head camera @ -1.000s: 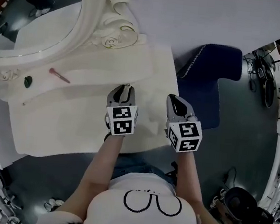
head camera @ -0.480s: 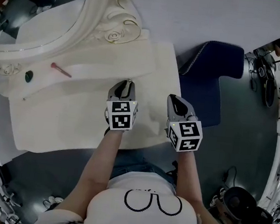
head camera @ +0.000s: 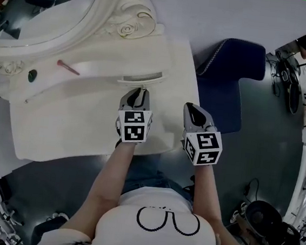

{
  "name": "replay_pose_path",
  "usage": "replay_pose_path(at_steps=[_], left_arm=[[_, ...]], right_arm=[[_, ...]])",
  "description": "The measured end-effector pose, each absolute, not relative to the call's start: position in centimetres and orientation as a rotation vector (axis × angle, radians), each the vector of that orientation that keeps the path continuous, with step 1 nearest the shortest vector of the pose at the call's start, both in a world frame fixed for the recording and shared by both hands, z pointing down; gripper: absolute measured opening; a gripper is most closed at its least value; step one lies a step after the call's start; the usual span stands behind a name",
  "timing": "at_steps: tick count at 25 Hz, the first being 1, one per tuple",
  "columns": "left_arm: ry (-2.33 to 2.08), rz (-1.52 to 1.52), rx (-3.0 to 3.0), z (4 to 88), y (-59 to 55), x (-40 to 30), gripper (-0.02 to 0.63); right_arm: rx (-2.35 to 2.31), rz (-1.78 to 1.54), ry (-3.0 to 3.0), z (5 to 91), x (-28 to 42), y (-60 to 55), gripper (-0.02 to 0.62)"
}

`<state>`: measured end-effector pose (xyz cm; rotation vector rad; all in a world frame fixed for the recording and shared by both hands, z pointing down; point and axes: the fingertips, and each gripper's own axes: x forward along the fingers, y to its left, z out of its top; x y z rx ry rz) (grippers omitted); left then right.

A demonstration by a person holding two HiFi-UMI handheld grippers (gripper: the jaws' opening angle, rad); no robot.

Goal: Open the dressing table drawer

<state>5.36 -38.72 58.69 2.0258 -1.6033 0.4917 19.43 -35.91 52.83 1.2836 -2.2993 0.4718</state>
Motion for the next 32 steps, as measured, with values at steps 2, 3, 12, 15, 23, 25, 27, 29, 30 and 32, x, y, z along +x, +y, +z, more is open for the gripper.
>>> replay_pose_path(at_steps=[2,3,12,15,23,25,27,29,30,32], left_arm=[[-1.604,0.502,2.035,58.8,-38.0,5.4,0.074],[-1.608,0.510,2.040,58.8,-37.7,5.3,0.074],[-1.608,0.502,2.059,58.9,-35.3,5.9,0.074],[-1.622,0.510,2.061,59.1,-34.7,6.0,0.077],[-1.576,0.461,2.049,58.7,-34.1,6.3,0.091],[-1.564,0.468,2.054,58.5,-33.6,6.1,0.092],[-1.552,0.477,2.063,58.3,-32.9,6.2,0.091],[-1.552,0.483,2.076,57.8,-32.2,6.1,0.092],[-1.556,0.482,2.082,57.5,-32.0,6.0,0.091],[-1.570,0.466,2.095,56.5,-31.7,5.6,0.091]], right_arm=[[1.284,0.473,-2.295,53.0,19.4,-35.1,-0.002],[1.286,0.473,-2.293,53.1,19.5,-34.8,-0.002],[1.320,0.467,-2.274,53.0,20.3,-32.2,-0.002],[1.327,0.465,-2.272,53.0,20.5,-31.6,-0.002],[1.323,0.422,-2.294,51.7,20.1,-30.8,-0.002],[1.330,0.410,-2.298,51.2,20.0,-30.6,-0.002],[1.341,0.396,-2.303,50.6,20.1,-30.3,-0.002],[1.355,0.381,-2.313,49.9,20.0,-29.9,-0.002],[1.362,0.372,-2.319,49.5,19.9,-29.7,-0.002],[1.373,0.351,-2.331,48.7,19.7,-29.4,-0.002]])
